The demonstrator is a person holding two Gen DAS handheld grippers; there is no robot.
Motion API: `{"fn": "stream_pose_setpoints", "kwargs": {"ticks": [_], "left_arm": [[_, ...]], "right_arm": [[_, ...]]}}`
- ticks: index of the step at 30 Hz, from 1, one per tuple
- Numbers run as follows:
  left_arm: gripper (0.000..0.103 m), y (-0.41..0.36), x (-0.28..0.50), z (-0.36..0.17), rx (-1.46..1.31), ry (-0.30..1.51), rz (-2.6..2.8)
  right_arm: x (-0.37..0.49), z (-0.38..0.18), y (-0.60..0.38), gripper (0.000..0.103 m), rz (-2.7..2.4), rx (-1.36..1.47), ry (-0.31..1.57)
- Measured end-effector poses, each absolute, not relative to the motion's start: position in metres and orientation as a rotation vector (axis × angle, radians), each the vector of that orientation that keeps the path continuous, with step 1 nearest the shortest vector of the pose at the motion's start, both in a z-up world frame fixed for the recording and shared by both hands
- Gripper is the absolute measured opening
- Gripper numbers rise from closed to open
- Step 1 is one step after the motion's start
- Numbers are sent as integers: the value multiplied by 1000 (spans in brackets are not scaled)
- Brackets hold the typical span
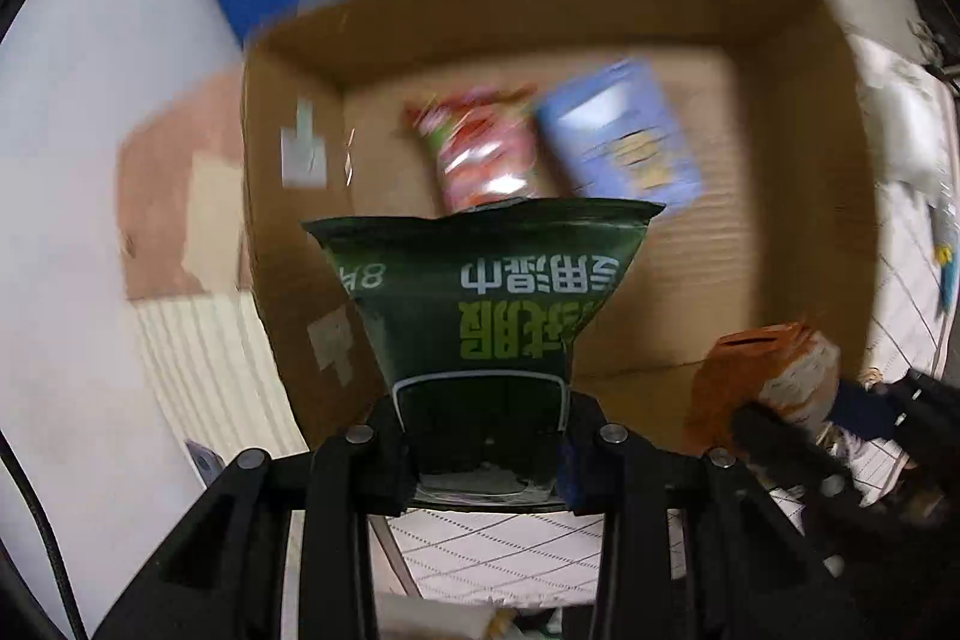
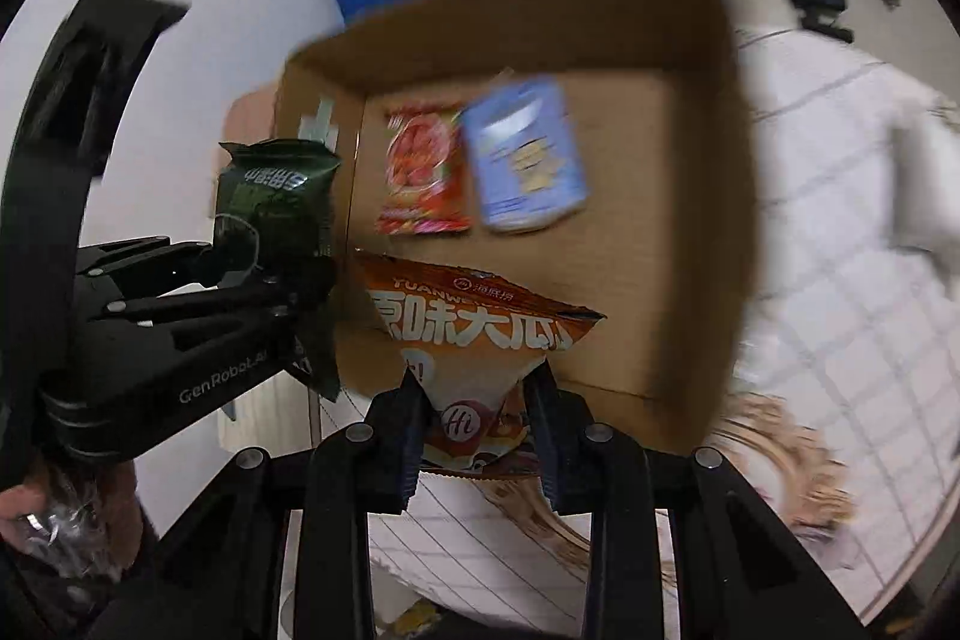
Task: Organize soft objects
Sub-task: 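Lower both bags into the box and open both tools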
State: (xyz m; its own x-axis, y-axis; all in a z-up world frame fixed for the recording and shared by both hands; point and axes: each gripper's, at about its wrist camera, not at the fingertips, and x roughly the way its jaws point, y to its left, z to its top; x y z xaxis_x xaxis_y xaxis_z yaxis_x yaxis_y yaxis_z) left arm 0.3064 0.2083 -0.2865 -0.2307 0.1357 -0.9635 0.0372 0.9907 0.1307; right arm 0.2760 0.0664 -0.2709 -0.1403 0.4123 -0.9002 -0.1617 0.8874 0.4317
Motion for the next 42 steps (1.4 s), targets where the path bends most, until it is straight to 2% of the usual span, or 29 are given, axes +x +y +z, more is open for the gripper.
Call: {"fn": "stream_pose_setpoints", "kwargs": {"ticks": [5, 14, 16, 18, 20, 21, 24, 25, 26, 27, 29, 42], "left_arm": [[31, 255, 308, -331, 71, 1910, 97], [33, 279, 294, -366, 15, 1993, 75], [38, 281, 292, -363, -31, 2011, 83], [52, 289, 290, -358, -95, 2002, 77], [64, 292, 289, -347, -89, 1971, 89], [68, 292, 288, -342, -81, 1958, 94], [74, 290, 283, -323, -60, 1922, 93], [77, 288, 279, -315, -52, 1904, 95], [83, 283, 277, -305, -44, 1885, 97], [90, 278, 279, -302, -40, 1868, 95], [96, 273, 272, -287, -39, 1825, 99], [99, 242, 246, -227, -128, 1634, 143]], "right_arm": [[288, -330, 124, 33, 480, 153, 1715], [285, -364, 165, 34, 450, 111, 1771], [288, -374, 171, 36, 448, 102, 1778], [285, -378, 174, 46, 454, 96, 1793], [284, -373, 170, 89, 457, 99, 1805], [283, -371, 169, 94, 458, 94, 1800], [285, -351, 165, 95, 427, 38, 1785], [284, -347, 164, 99, 415, 15, 1777], [283, -341, 162, 103, 404, 2, 1764], [283, -337, 158, 103, 395, -2, 1751], [281, -322, 151, 103, 366, -24, 1716], [263, -263, 105, 103, 362, -38, 1586]]}}
